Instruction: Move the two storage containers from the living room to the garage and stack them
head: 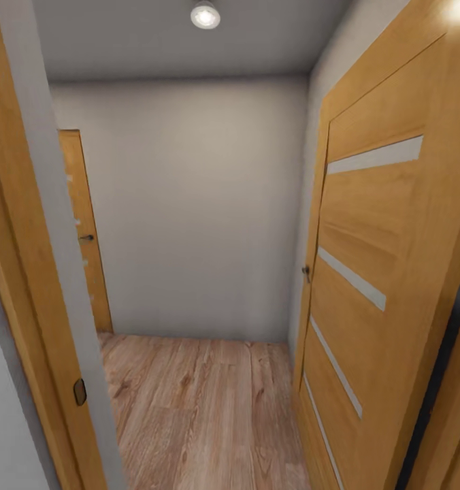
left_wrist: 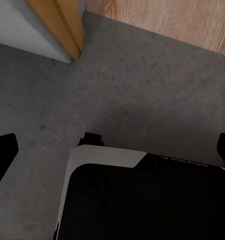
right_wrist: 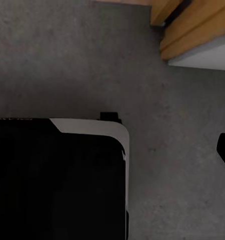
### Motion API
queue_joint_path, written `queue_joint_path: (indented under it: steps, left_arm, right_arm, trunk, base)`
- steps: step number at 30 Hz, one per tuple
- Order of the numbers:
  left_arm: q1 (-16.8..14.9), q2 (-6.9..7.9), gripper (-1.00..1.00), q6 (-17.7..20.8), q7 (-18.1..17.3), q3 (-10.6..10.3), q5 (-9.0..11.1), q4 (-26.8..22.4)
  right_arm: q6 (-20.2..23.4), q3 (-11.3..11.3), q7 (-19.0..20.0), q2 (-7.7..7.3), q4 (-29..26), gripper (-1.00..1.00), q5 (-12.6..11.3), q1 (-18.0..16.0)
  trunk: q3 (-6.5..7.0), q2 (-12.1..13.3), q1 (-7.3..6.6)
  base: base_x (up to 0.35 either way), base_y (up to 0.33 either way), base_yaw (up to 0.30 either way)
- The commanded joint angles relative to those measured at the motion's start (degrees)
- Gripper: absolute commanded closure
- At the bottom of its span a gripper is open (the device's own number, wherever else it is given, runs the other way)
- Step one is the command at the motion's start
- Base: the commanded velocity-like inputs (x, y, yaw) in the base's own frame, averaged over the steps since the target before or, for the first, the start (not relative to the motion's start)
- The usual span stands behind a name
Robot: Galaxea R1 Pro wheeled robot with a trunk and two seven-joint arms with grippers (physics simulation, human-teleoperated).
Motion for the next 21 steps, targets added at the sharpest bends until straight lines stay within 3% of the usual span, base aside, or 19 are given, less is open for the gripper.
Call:
queue_joint_path:
  steps: [1, 10, 21]
  left_arm:
    - [-0.02, 0.02, -1.00, 0.22, 0.04, 0.19, 0.59, 0.01]
    - [-0.02, -0.03, -1.00, 0.22, 0.04, 0.19, 0.59, 0.01]
    - [-0.02, -0.04, -1.00, 0.22, 0.04, 0.19, 0.59, 0.01]
  right_arm:
    - [-0.35, 0.48, -0.01, -0.01, 0.18, -1.00, -0.59, -0.06]
    - [-0.21, 0.48, -0.01, -0.06, 0.18, -1.00, -0.63, -0.04]
    - [-0.19, 0.48, -0.01, -0.03, 0.18, -1.00, -0.63, -0.06]
  trunk:
    - [-0.01, -0.01, 0.04]
    - [-0.01, -0.01, 0.04]
    - [-0.01, -0.01, 0.04]
  base:
    - [0.320, 0.000, 0.000]
    - [0.320, -0.015, 0.000]
    - [0.293, -0.140, 0.000]
